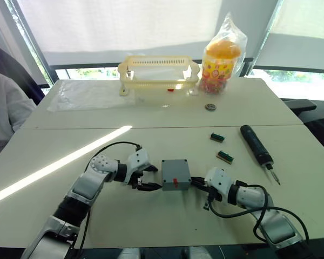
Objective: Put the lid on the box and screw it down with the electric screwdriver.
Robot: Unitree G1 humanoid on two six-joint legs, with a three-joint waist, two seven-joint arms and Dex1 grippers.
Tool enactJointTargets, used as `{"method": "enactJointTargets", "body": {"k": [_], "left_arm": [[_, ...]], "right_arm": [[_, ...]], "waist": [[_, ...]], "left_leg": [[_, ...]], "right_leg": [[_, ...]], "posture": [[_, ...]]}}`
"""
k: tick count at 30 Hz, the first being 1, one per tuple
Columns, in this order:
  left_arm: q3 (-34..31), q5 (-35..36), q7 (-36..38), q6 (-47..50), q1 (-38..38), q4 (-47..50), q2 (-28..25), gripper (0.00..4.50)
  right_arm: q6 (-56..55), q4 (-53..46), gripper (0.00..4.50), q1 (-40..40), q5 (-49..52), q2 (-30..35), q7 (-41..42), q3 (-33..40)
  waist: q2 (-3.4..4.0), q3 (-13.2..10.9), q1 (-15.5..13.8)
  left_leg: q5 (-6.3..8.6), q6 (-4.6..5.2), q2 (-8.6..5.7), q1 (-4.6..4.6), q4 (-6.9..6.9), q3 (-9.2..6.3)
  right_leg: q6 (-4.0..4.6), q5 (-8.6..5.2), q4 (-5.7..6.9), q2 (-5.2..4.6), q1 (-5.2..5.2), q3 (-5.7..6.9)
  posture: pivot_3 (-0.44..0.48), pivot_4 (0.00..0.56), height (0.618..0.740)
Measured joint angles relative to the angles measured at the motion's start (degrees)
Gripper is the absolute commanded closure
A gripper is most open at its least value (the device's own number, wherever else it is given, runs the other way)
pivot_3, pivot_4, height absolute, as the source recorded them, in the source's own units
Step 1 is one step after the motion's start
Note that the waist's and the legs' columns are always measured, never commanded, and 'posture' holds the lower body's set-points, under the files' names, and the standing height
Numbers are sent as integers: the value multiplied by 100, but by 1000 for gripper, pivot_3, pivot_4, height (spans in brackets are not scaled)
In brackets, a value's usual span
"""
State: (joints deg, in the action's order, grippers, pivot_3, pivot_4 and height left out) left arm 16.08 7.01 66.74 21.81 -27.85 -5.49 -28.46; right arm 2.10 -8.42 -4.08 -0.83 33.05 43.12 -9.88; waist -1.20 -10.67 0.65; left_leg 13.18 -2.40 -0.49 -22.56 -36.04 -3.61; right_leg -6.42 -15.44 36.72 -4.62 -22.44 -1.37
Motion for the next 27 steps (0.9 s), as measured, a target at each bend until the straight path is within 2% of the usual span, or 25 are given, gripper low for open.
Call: {"method": "enactJointTargets", "body": {"k": [2,6,12,15,20,25,27], "left_arm": [[-143,133,-12,94,-1,-60,-102,973],[-836,659,-4,708,0,-29,-542,973],[-1324,1445,61,1443,276,932,-880,973],[-1408,1781,-87,1825,408,1480,-886,1878],[-1698,2399,-431,2306,327,2175,-827,4458],[-1656,2784,-674,2518,184,2487,-611,4458],[-1537,2866,-697,2612,45,2508,-630,4500]], "right_arm": [[39,-89,4472,132,32,81,-4,146],[309,-322,4472,480,215,313,-18,632],[1148,-1119,4472,861,823,515,7,1431],[1900,-1511,4500,1049,1424,578,-2,1977],[3378,-2191,4500,1086,2498,574,-337,2896],[4138,-2418,4500,1238,2975,696,-503,3411],[4301,-2441,3929,1267,3032,756,-579,3514]], "waist": [[1,-1,-1],[6,-6,12],[9,-8,0],[9,-10,-16],[9,-10,-13],[10,-11,-13],[10,-11,-13]], "left_leg": [[0,0,1,0,1,0],[0,1,4,-4,2,0],[1,0,15,-5,2,0],[1,0,23,-7,-1,-1],[1,0,24,-9,2,0],[1,0,13,-20,2,3],[1,0,10,-24,-1,5]], "right_leg": [[0,0,0,0,-2,0],[0,0,1,1,-7,0],[1,0,-4,-1,-4,-1],[6,-1,-11,-2,-1,-1],[10,0,-22,0,0,0],[15,4,-44,1,2,0],[17,6,-45,1,0,-1]], "posture": [[0,150,740],[0,150,740],[0,150,740],[0,150,740],[0,150,740],[0,150,740],[0,150,740]]}}
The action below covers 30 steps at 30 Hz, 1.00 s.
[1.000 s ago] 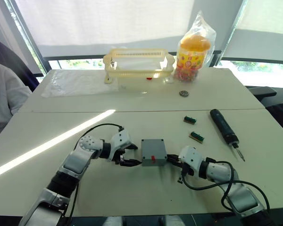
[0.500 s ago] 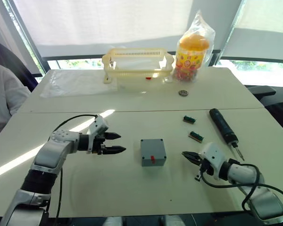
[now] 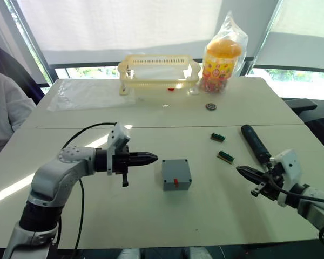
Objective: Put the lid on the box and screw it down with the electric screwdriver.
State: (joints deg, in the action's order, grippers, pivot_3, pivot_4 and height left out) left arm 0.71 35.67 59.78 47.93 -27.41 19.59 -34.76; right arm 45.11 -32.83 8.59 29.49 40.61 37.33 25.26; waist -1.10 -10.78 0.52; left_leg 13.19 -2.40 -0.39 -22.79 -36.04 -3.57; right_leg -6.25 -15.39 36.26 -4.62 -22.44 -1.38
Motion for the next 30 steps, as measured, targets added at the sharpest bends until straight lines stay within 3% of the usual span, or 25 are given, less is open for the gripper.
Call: {"method": "enactJointTargets", "body": {"k": [3,8,15,25,30], "left_arm": [[286,-5,64,50,-170,40,-135,4500],[528,-98,107,19,-169,143,-417,4500],[421,123,491,186,-324,199,-1203,4500],[536,161,767,233,-688,261,-1322,4500],[834,-181,619,-114,-714,231,-1160,4500]], "right_arm": [[7,-181,2627,25,-4,41,-127,5],[-45,-175,81,-223,-6,-377,-553,-249],[76,104,81,-922,130,-1356,-1336,-662],[-445,995,81,-1108,-137,-1183,-1259,-721],[-775,1566,81,-1327,-339,-948,-959,-903]], "waist": [[0,0,12],[0,-3,35],[10,-7,-2],[17,-11,42],[18,-10,29]], "left_leg": [[1,1,-1,0,4,1],[2,4,5,-2,7,3],[2,4,3,-34,-1,-3],[1,4,1,-49,1,1],[1,4,2,-49,-3,2]], "right_leg": [[0,0,-3,3,-1,0],[4,3,-5,7,-9,-1],[5,3,-5,6,-30,5],[-14,14,-1,12,-53,1],[-15,15,0,14,-50,0]], "posture": [[0,150,740],[0,150,740],[0,150,740],[0,150,740],[0,150,740]]}}
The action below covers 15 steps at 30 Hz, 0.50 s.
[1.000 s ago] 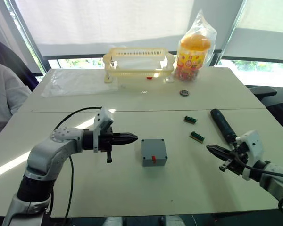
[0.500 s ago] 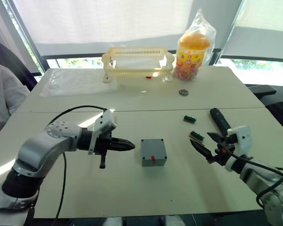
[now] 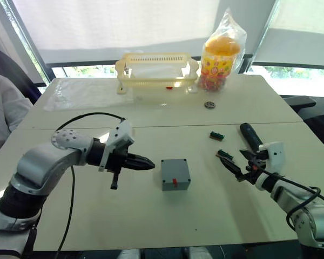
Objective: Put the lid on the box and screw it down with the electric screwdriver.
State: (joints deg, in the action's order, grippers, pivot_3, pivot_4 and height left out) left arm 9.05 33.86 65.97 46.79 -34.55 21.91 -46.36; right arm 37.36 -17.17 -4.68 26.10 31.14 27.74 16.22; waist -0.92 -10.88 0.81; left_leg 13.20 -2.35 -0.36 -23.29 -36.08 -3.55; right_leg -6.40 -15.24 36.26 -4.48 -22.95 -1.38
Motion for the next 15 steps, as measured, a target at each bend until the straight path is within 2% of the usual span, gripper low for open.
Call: {"method": "enactJointTargets", "body": {"k": [1,4,7,15], "left_arm": [[78,-85,-43,-70,2,-30,49,4500],[134,-187,-226,-109,11,-60,171,4500],[115,-183,-315,-89,80,-28,165,4500],[16,-52,-524,68,345,195,121,4500]], "right_arm": [[-58,180,81,-68,-25,38,57,-21],[-223,764,920,-343,-133,208,229,-25],[-424,1205,2391,-563,-269,338,419,-78],[-820,1999,2391,-919,-474,384,841,-266]], "waist": [[0,0,0],[0,0,-1],[0,0,10],[1,0,2]], "left_leg": [[0,0,-1,0,-1,1],[0,0,-1,-1,0,0],[0,0,0,-1,3,0],[0,0,0,0,0,0]], "right_leg": [[0,0,0,-1,0,-1],[-2,1,0,-1,-1,-1],[-5,3,1,0,-3,-1],[-8,5,4,0,-3,-1]], "posture": [[0,150,740],[0,150,740],[0,150,740],[0,150,740]]}}
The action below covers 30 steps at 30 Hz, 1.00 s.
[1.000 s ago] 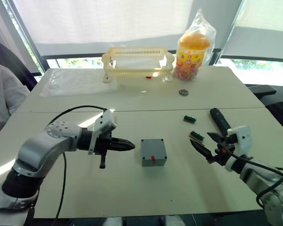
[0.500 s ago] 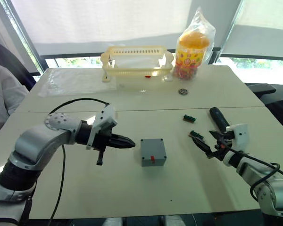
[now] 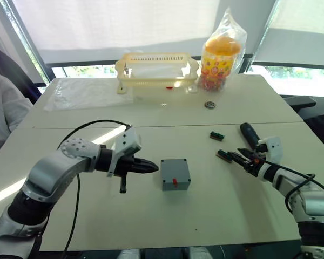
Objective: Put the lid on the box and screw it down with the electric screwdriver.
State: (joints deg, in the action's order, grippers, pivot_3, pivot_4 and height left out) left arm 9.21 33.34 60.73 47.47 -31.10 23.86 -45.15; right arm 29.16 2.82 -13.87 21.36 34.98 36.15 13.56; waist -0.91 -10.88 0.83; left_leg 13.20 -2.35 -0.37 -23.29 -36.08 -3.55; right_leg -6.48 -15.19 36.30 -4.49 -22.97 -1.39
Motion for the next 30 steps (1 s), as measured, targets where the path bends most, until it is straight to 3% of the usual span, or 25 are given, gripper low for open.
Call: {"method": "enactJointTargets", "body": {"k": [30], "left_arm": [[-100,98,-151,60,214,165,-43,4500]], "right_arm": [[-198,119,2391,14,-92,-5,143,-100]], "waist": [[1,0,-1]], "left_leg": [[0,0,0,1,-2,0]], "right_leg": [[-2,1,4,0,0,0]], "posture": [[0,150,740]]}}
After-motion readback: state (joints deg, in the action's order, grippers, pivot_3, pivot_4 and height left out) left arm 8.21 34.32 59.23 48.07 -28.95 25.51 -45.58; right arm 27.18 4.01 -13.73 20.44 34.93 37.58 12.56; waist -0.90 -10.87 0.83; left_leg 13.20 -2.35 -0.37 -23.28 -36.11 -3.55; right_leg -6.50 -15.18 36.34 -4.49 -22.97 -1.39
